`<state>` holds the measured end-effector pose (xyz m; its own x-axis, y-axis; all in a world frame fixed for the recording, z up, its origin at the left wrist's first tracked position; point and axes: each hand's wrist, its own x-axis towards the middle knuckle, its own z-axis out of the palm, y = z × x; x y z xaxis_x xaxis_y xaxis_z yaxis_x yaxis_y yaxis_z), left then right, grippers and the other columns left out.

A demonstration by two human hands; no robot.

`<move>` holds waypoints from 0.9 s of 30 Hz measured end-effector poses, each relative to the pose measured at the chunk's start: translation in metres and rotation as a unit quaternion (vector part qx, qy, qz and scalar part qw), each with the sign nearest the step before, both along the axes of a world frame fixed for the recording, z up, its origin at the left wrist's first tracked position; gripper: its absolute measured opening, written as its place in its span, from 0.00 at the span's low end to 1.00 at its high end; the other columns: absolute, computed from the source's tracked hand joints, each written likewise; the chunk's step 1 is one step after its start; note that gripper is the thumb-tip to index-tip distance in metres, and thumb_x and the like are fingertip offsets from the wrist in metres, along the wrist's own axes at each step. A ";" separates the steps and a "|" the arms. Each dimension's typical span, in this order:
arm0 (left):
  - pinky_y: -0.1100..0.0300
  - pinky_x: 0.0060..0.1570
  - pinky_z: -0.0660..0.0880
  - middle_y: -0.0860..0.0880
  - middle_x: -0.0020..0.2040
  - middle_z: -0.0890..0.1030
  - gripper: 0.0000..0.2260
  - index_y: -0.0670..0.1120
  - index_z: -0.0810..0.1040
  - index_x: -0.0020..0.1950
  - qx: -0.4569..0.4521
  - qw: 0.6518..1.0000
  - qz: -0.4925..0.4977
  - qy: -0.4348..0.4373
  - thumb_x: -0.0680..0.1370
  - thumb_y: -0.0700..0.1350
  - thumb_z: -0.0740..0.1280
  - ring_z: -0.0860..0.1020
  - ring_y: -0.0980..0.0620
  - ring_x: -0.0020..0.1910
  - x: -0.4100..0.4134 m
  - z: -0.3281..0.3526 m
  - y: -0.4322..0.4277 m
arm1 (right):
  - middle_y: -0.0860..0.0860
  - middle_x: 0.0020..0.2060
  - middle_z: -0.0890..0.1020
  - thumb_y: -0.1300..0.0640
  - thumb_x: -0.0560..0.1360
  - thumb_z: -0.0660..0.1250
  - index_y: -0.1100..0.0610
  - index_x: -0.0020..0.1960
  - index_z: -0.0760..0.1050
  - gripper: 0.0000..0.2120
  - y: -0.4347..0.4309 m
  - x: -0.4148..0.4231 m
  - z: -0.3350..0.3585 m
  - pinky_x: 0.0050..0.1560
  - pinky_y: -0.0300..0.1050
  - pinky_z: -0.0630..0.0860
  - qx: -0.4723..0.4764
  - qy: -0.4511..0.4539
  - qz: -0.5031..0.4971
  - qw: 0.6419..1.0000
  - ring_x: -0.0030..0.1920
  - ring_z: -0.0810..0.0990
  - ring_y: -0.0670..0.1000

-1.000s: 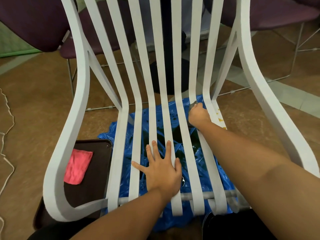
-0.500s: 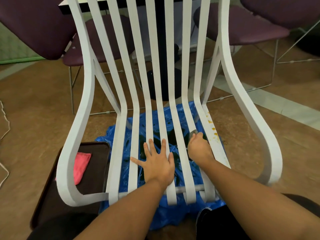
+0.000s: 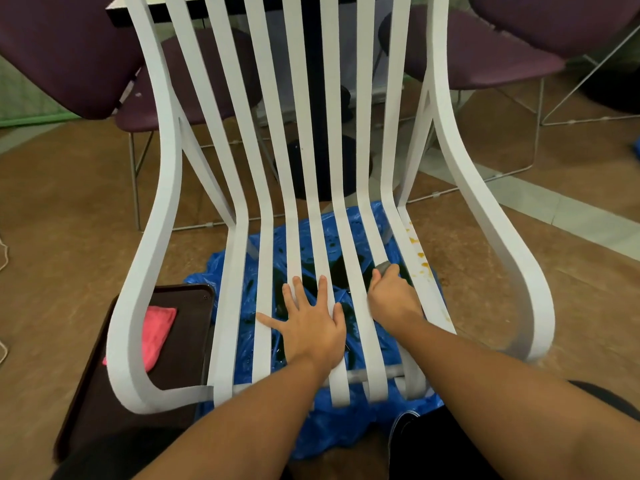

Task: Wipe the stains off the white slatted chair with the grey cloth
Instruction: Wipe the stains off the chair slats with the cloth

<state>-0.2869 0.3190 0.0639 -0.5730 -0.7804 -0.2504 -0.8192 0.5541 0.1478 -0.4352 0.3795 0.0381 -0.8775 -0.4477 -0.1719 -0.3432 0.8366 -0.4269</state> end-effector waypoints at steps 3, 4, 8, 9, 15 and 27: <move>0.18 0.65 0.41 0.44 0.83 0.41 0.27 0.61 0.38 0.81 0.002 1.000 -0.003 -0.001 0.83 0.62 0.41 0.39 0.40 0.81 -0.001 0.000 0.000 | 0.59 0.44 0.82 0.45 0.84 0.49 0.58 0.57 0.65 0.16 -0.019 -0.014 0.001 0.39 0.49 0.72 0.007 0.000 -0.002 1.000 0.43 0.82 0.60; 0.19 0.65 0.40 0.44 0.83 0.40 0.27 0.61 0.38 0.81 0.004 1.000 -0.002 0.001 0.83 0.62 0.42 0.38 0.40 0.81 -0.001 0.000 -0.001 | 0.60 0.46 0.82 0.46 0.84 0.49 0.59 0.59 0.65 0.18 -0.025 -0.019 -0.001 0.39 0.49 0.71 0.008 0.001 -0.002 1.000 0.46 0.82 0.61; 0.19 0.65 0.39 0.44 0.83 0.39 0.27 0.61 0.37 0.81 0.011 1.000 -0.004 0.006 0.83 0.62 0.42 0.37 0.40 0.81 -0.001 0.000 -0.001 | 0.61 0.51 0.82 0.46 0.85 0.48 0.61 0.63 0.66 0.20 -0.047 -0.038 -0.004 0.41 0.49 0.70 0.011 0.005 -0.005 1.000 0.50 0.82 0.62; 0.19 0.65 0.39 0.44 0.83 0.39 0.27 0.61 0.37 0.81 0.011 1.000 -0.004 0.007 0.83 0.62 0.42 0.37 0.40 0.81 0.000 0.000 0.000 | 0.61 0.51 0.82 0.46 0.85 0.48 0.61 0.63 0.66 0.20 -0.052 -0.042 -0.004 0.41 0.49 0.70 0.013 0.011 -0.005 1.000 0.50 0.82 0.62; 0.19 0.65 0.37 0.44 0.82 0.38 0.27 0.61 0.37 0.80 0.007 1.000 -0.004 0.011 0.83 0.63 0.42 0.36 0.40 0.81 -0.002 -0.005 -0.003 | 0.62 0.50 0.82 0.47 0.85 0.48 0.61 0.61 0.66 0.19 -0.081 -0.066 -0.011 0.41 0.49 0.69 0.007 0.030 -0.001 1.000 0.50 0.82 0.63; 0.20 0.65 0.35 0.45 0.82 0.37 0.28 0.63 0.36 0.80 -0.001 1.000 -0.001 0.002 0.82 0.63 0.41 0.35 0.41 0.80 -0.003 -0.011 -0.004 | 0.63 0.57 0.80 0.48 0.85 0.48 0.62 0.67 0.63 0.20 -0.134 -0.110 -0.014 0.45 0.51 0.69 0.032 -0.001 0.005 0.999 0.57 0.80 0.62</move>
